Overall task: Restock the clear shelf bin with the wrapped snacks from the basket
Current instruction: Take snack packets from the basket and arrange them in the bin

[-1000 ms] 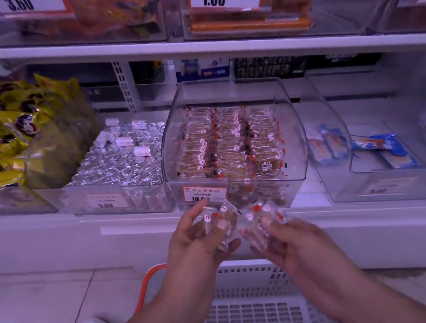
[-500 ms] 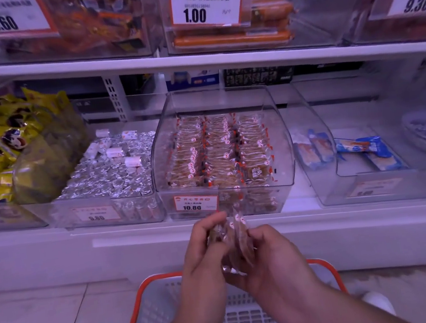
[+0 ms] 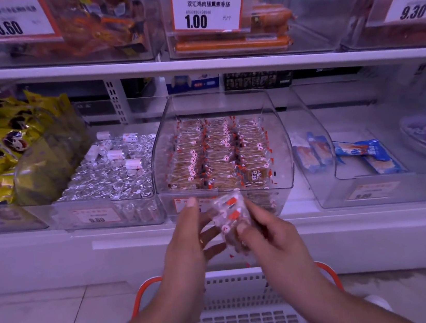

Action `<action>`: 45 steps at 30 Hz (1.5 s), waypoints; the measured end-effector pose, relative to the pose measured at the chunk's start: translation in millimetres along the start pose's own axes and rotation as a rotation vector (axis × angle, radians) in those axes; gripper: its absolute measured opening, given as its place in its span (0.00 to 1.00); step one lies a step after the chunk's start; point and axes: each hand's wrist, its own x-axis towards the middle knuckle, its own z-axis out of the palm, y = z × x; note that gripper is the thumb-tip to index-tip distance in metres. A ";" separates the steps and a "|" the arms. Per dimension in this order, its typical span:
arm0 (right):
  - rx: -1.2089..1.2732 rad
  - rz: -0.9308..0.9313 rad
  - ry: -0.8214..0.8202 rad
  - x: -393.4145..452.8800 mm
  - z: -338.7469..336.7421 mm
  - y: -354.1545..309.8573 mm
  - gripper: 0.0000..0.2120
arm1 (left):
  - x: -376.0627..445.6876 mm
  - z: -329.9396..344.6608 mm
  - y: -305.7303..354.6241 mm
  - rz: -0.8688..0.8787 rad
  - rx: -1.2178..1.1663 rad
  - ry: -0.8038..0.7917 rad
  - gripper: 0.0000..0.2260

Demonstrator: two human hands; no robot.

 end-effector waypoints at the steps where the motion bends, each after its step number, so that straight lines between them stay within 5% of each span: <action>1: -0.121 -0.089 -0.022 -2.4 1.7 0.1 0.19 | 1.3 2.5 3.9 -0.071 -0.130 -0.014 0.19; 5: -0.606 -0.281 -0.155 -12.7 16.2 18.0 0.32 | -0.8 6.3 1.2 -0.254 -0.343 -0.102 0.19; 10: -0.701 -0.324 -0.250 -6.2 12.7 18.6 0.34 | 6.8 5.8 -10.5 -0.196 -0.308 -0.066 0.17; 13: -0.674 -0.331 -0.250 3.5 -2.2 17.4 0.33 | 5.0 7.9 -10.5 0.026 -0.080 -0.001 0.11; 17: -0.719 -0.427 -0.287 19.3 -24.4 9.8 0.36 | 1.8 3.1 0.3 0.253 0.261 -0.100 0.29; 23: -0.676 -0.439 -0.233 58.7 -60.4 -23.2 0.44 | 34.7 5.5 56.6 0.479 0.722 -0.446 0.35; 28: -0.929 -0.401 -0.283 108.4 -82.2 -47.4 0.49 | 83.3 39.6 95.9 0.717 1.296 -0.461 0.28; 35: -1.396 -0.420 -0.295 139.3 -94.5 -22.7 0.50 | 137.0 55.5 59.9 0.626 1.237 -0.601 0.23; 41: -1.470 -0.466 -0.284 130.5 -107.5 -11.9 0.43 | 163.6 66.9 40.6 0.582 1.329 -0.679 0.26; 45: -1.006 -0.523 0.116 105.9 -133.0 -9.7 0.22 | 167.2 62.9 42.9 0.766 1.665 -0.634 0.28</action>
